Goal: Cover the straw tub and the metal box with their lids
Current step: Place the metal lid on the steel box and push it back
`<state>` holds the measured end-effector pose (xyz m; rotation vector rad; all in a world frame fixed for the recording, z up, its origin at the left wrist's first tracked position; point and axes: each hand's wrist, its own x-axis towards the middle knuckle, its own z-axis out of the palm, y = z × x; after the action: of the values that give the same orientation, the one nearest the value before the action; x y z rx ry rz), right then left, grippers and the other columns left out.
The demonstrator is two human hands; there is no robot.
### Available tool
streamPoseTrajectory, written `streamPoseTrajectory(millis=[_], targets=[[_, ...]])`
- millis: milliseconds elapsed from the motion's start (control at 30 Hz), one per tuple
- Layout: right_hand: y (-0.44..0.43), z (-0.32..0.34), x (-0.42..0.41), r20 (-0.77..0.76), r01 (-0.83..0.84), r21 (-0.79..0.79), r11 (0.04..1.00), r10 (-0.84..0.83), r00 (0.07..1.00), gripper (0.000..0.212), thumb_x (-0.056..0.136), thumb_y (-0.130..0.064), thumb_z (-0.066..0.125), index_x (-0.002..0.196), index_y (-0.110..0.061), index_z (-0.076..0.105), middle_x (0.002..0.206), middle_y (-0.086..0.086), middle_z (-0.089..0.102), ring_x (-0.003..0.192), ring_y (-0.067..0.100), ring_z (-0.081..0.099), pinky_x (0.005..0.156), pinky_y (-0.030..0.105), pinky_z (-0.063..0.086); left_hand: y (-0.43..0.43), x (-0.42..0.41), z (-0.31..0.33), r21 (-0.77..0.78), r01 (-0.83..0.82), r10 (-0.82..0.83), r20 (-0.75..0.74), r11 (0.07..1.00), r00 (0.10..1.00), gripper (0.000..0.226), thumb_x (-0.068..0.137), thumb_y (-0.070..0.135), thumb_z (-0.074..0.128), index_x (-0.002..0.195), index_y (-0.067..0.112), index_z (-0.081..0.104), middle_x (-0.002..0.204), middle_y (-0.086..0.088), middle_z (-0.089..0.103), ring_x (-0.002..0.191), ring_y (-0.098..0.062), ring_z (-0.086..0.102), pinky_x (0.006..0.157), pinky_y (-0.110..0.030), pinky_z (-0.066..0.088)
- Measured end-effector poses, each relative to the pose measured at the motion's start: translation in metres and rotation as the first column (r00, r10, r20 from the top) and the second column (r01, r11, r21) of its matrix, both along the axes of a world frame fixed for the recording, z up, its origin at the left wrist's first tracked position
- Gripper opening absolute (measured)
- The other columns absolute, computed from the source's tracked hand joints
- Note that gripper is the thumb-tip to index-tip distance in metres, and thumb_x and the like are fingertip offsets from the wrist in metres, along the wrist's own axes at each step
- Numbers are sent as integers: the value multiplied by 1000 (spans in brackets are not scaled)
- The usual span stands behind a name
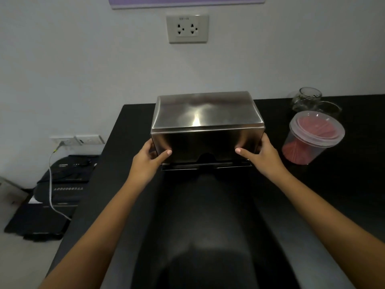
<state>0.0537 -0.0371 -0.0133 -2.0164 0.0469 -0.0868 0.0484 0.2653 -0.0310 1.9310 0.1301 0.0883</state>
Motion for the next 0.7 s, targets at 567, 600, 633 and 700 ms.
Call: streamPoseTrajectory(millis=[567,600,633,700], targets=[[-2,6,-3,-20,19,-37,999,-20,1000,66,74,-24,71,131,-14,38,128,8,54,118,21,50,103,39,40,7,7,9,106,16,-21,47,994,999,57,71,33,74,121,20,51,108,4,62,88,1,60,77,-16,50],[0,7,-4,-16,23,-44,999,-24,1000,66,75,-23,70,131,-14,38,128,8,55,119,21,50,104,39,39,8,8,8,93,21,-25,45,995,999,58,70,33,75,121,20,51,109,2,63,92,-6,63,83,-28,53],[1,8,-4,-13,27,-52,998,-28,1000,65,75,-23,70,131,-13,38,128,9,55,119,21,50,104,39,39,10,10,8,84,26,-30,46,996,999,58,69,33,76,120,20,52,109,1,63,95,-12,64,87,-38,54],[3,10,-5,-22,33,-65,997,-34,999,65,76,-22,70,132,-12,39,128,10,55,119,22,50,104,40,39,11,10,7,89,36,-41,55,995,998,57,68,35,76,118,22,53,108,2,64,97,-13,64,89,-44,53]])
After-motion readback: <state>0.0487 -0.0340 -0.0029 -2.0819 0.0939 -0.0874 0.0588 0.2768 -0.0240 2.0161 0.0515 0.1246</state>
